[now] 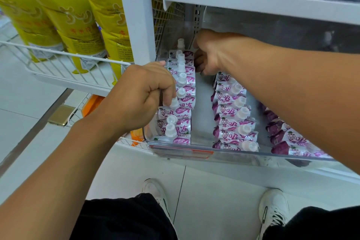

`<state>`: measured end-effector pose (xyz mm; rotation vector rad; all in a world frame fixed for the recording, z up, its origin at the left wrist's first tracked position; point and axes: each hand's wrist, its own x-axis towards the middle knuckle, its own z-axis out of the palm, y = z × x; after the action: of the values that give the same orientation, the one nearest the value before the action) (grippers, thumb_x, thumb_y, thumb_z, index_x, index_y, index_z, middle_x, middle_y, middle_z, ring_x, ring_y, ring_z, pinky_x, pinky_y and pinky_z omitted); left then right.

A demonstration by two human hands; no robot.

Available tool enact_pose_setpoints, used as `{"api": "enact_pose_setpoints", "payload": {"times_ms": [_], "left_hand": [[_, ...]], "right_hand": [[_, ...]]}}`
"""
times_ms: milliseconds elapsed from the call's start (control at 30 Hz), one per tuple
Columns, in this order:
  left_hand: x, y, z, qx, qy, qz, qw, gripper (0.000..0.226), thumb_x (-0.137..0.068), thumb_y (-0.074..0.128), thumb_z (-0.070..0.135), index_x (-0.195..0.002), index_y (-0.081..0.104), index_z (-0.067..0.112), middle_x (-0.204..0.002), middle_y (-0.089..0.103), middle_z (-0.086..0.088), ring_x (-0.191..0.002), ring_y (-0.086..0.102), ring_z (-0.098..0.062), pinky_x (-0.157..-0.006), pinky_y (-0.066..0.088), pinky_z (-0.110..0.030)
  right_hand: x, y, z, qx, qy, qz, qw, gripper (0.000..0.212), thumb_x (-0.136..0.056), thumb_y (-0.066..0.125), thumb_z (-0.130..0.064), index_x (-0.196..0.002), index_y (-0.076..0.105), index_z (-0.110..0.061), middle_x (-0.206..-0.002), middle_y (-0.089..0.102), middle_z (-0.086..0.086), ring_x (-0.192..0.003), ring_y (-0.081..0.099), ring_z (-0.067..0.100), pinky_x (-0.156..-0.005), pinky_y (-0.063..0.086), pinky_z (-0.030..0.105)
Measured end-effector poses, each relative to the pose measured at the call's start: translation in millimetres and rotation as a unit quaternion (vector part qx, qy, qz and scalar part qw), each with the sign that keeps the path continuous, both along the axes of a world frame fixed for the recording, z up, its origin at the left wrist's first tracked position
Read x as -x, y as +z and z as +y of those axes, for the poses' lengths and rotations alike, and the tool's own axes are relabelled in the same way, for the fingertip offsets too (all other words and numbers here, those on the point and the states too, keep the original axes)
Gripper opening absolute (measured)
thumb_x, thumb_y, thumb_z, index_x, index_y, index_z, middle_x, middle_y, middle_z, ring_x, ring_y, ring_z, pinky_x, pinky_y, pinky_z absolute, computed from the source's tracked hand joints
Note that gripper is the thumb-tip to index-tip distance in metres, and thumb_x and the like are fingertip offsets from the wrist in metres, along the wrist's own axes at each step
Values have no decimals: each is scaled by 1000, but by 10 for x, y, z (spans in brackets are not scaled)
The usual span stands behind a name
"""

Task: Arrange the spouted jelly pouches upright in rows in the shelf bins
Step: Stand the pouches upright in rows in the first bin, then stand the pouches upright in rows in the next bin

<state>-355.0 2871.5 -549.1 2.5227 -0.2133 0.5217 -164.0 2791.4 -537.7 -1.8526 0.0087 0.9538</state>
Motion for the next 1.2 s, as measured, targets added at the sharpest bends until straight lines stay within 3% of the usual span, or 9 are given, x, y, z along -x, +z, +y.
{"api": "enact_pose_setpoints", "payload": {"times_ms": [133,200,333,433,533,633,833,1000,1200], "left_hand": [[18,30,-19,-2,2,10,1000,40,-65,27,10,-62,67,10,-73,68,-5,-80,66,-26,-112,33,-30],[25,44,-31,-4,8,21,1000,45,-66,26,10,-69,71,10,-76,70,-6,-81,66,-27,-113,33,-28],[39,94,-60,-32,34,32,998,48,-76,31,12,-92,76,13,-92,73,-3,-91,65,-22,-106,42,-38],[69,186,-196,-45,58,28,997,42,-80,40,19,-106,74,17,-99,72,0,-92,63,-14,-87,50,-32],[93,265,-446,-78,16,43,996,31,-80,51,25,-98,75,19,-95,73,4,-86,65,-13,-80,52,-31],[124,300,-674,-118,-22,113,986,37,-78,54,58,-80,74,27,-77,70,13,-72,63,-7,-70,54,-33],[221,192,-836,-252,-1,196,948,49,-59,66,78,-82,65,34,-77,61,18,-74,54,-7,-65,47,-27],[281,132,-895,-263,57,197,943,20,-76,77,46,-90,67,35,-83,66,13,-77,56,-14,-62,36,-26],[266,83,-888,-288,69,184,937,16,-84,68,47,-92,64,34,-93,68,10,-86,61,-20,-64,37,-30]], "right_hand": [[-175,-106,0,-18,-16,40,999,46,-93,36,-27,-137,50,-26,-86,57,-10,-65,50,10,-62,40,20],[-195,-76,-13,-15,11,51,999,54,-97,32,-30,-149,33,-15,-136,52,-1,-120,54,19,-99,42,34],[-101,71,-109,-20,40,20,999,31,-93,34,-21,-76,56,-8,-71,53,4,-62,29,14,-56,33,25],[169,317,-430,-4,147,-129,981,15,-87,44,-14,-73,44,-21,-74,53,-4,-79,36,11,-66,46,29],[562,483,-1045,80,291,-414,859,22,-88,52,-17,-89,68,-2,-99,72,15,-94,64,36,-81,52,44],[943,499,-1803,125,312,-576,745,23,-87,61,-29,-101,75,-16,-89,75,-4,-76,68,9,-79,54,32],[1156,270,-2431,255,369,-554,702,45,-68,56,-67,-90,70,-30,-82,60,-11,-76,58,14,-69,53,37],[1242,124,-2454,305,371,-617,623,26,-86,59,-52,-95,65,-29,-100,56,-9,-97,60,19,-72,49,32],[1201,-144,-2412,285,334,-646,624,33,-72,83,-31,-57,57,-16,-63,51,2,-57,61,31,-46,34,30]]}}
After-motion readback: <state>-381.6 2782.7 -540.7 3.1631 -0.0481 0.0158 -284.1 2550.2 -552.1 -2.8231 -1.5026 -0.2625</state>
